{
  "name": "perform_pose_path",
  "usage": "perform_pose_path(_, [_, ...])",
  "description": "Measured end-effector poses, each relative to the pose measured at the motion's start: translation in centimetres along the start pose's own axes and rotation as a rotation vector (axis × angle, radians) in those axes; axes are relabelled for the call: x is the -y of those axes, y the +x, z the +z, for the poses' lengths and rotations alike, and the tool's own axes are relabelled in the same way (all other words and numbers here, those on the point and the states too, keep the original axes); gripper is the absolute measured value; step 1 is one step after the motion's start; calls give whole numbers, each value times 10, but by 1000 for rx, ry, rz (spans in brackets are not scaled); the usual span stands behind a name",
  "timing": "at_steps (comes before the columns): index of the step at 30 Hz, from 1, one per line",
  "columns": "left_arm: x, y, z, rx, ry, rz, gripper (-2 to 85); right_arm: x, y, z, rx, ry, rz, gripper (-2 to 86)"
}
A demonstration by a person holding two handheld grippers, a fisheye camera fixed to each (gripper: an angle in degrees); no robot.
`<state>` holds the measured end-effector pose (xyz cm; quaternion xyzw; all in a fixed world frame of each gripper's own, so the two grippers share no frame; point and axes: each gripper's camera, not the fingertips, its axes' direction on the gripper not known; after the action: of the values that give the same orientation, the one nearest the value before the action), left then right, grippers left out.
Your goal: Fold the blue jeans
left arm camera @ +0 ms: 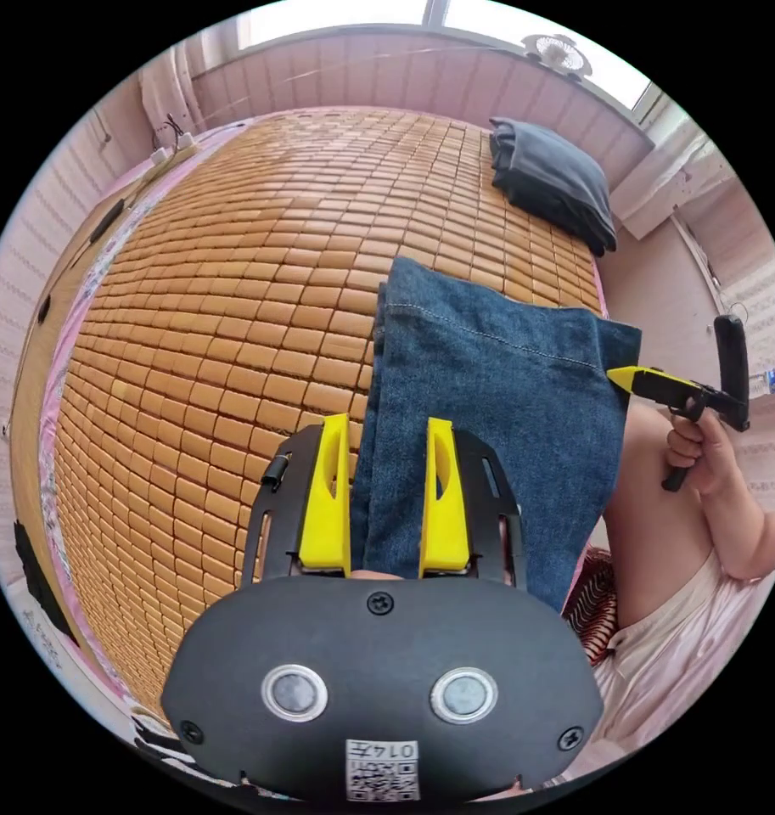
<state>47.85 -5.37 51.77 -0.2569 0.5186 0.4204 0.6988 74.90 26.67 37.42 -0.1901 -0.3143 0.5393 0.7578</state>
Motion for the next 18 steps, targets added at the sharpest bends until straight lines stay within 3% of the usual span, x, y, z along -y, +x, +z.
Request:
perform_pose_path(3, [6, 0, 2, 3, -34, 24, 117, -4, 2, -9, 17, 8, -27, 24])
perform_pose_path(7, [7, 0, 3, -20, -45, 55, 32, -14, 2, -24, 63, 35, -70, 24])
perform_pose_path(12, [13, -10, -13, -85, 10, -19, 0, -27, 8, -66, 253, 162, -92, 24])
perform_pose_path(18, [41, 5, -105, -191, 382, -86, -4, -31, -56, -166, 427, 376, -431, 25])
